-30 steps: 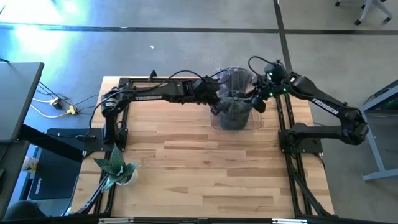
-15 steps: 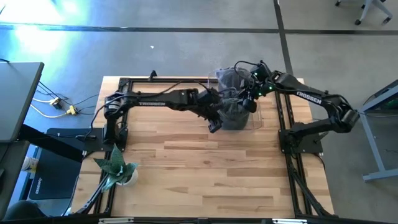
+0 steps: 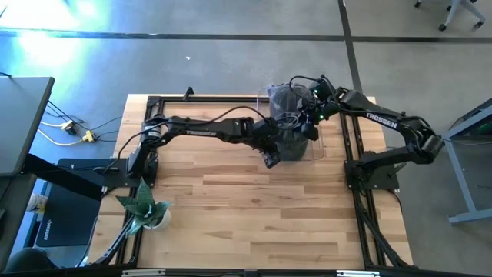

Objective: Pick & Place hat
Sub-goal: Put the black cap into the bottom transparent bin

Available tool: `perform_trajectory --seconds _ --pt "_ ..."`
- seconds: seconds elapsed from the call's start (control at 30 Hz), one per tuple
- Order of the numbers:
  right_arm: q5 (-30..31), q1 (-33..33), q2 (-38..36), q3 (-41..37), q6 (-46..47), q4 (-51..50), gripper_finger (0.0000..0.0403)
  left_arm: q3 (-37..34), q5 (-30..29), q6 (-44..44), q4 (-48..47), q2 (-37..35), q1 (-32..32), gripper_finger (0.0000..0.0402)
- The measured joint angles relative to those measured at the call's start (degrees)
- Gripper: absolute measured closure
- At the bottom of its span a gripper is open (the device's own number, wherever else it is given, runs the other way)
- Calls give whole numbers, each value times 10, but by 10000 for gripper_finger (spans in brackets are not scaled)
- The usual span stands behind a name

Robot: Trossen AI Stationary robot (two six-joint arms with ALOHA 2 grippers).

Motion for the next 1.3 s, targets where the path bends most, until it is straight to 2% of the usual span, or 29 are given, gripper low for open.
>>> perform_trajectory --seconds 0.27,0.4,0.47,0.63,0.73,0.87,0.97,1.3 --pt "-13 0 0 0 11 0 326 0 -50 0 1 0 0 260" --pt "-13 0 -1 0 11 0 381 0 -53 -8 0 0 0 260" --pt "-9 0 -1 0 11 0 395 0 -47 -24 1 0 0 260" --pt "11 0 -1 0 17 0 388 -1 31 -56 1 -8 -1 260" --pt "11 0 -2 0 16 0 398 1 37 -56 31 -12 -9 260" --pt "9 -1 -12 0 16 -3 395 -1 4 -34 59 -10 -17 260" --pt "4 -10 -28 0 16 -5 399 1 -45 -1 98 3 -21 260" --pt "22 -50 -49 -3 26 -3 396 -1 -140 50 100 5 -22 260"
